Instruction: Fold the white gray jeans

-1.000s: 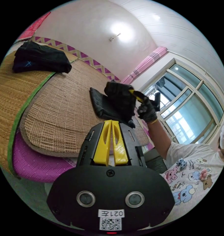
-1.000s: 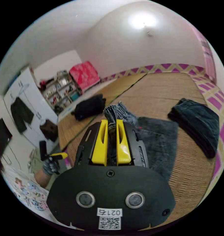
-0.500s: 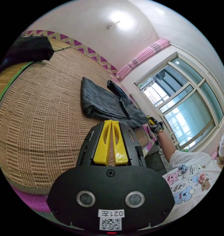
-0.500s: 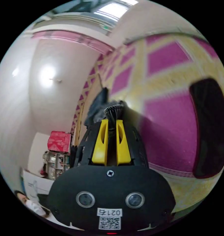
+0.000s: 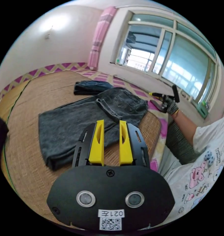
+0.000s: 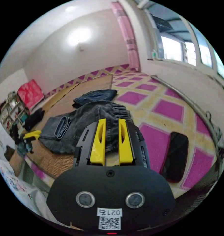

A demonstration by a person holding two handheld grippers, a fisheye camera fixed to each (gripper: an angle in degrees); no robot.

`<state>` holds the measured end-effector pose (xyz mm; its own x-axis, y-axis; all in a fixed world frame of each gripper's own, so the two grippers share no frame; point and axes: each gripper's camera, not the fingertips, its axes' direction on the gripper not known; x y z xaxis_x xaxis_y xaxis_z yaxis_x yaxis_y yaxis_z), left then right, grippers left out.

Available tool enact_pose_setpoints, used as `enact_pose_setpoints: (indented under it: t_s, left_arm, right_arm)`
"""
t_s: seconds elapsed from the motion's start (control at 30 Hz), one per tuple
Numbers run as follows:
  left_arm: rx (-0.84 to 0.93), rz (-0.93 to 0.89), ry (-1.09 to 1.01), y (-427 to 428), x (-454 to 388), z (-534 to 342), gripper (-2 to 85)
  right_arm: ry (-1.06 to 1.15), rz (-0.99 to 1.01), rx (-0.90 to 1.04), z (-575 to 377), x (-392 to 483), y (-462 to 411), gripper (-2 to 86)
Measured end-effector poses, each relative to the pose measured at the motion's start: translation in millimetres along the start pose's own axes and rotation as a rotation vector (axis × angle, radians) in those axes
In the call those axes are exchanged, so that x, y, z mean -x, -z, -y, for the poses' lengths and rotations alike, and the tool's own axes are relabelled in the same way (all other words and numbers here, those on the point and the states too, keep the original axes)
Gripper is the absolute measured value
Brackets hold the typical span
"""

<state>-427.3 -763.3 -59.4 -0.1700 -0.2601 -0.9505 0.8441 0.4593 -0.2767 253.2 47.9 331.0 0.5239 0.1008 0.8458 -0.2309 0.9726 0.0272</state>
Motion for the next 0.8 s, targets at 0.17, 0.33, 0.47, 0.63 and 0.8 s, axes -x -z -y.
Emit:
enact_pose_setpoints:
  t_s: [0.17,0.33,0.47,0.63,0.8]
  left_arm:
    - [0.166,0.068,-0.038,-82,-18,33,13.2]
    - [0.215,0.169,-0.067,-102,-25,39,11.8]
    - [0.152,0.175,-0.042,-86,-6,43,2.5]
    - [-0.102,0.105,0.15,12,64,36,-0.1]
    - [-0.282,0.247,0.281,197,177,-23,-0.5]
  right_arm:
    - [0.209,0.071,0.122,16,88,-64,11.2]
    - [0.232,0.064,0.234,7,124,-123,10.9]
    - [0.214,0.05,0.276,8,133,-133,10.6]
    - [0.187,0.063,0.307,7,143,-141,10.4]
    - [0.192,0.054,0.311,3,157,-143,10.2]
